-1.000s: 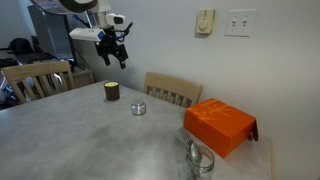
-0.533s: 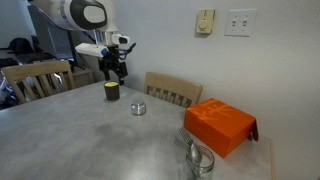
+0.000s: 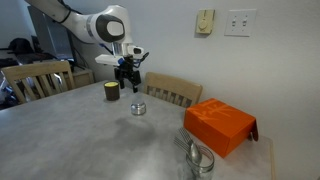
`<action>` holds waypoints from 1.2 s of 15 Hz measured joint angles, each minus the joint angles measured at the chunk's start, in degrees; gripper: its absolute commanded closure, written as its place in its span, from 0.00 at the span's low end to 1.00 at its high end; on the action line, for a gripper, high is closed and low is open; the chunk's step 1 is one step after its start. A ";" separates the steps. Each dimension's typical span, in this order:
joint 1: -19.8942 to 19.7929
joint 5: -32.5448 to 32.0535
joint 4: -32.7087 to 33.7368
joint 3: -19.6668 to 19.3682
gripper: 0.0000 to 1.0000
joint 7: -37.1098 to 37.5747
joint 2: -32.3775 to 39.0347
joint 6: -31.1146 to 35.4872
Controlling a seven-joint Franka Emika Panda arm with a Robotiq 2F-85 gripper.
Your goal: Remove the lid from the silver bottle and put it on the table
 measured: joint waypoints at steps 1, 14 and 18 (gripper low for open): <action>-0.29 0.51 1.77 -0.02 0.00 0.05 1.28 0.12; 1.09 2.20 21.24 0.71 0.00 0.20 15.89 -0.73; 1.71 1.61 21.65 -0.15 0.00 1.65 17.38 -2.06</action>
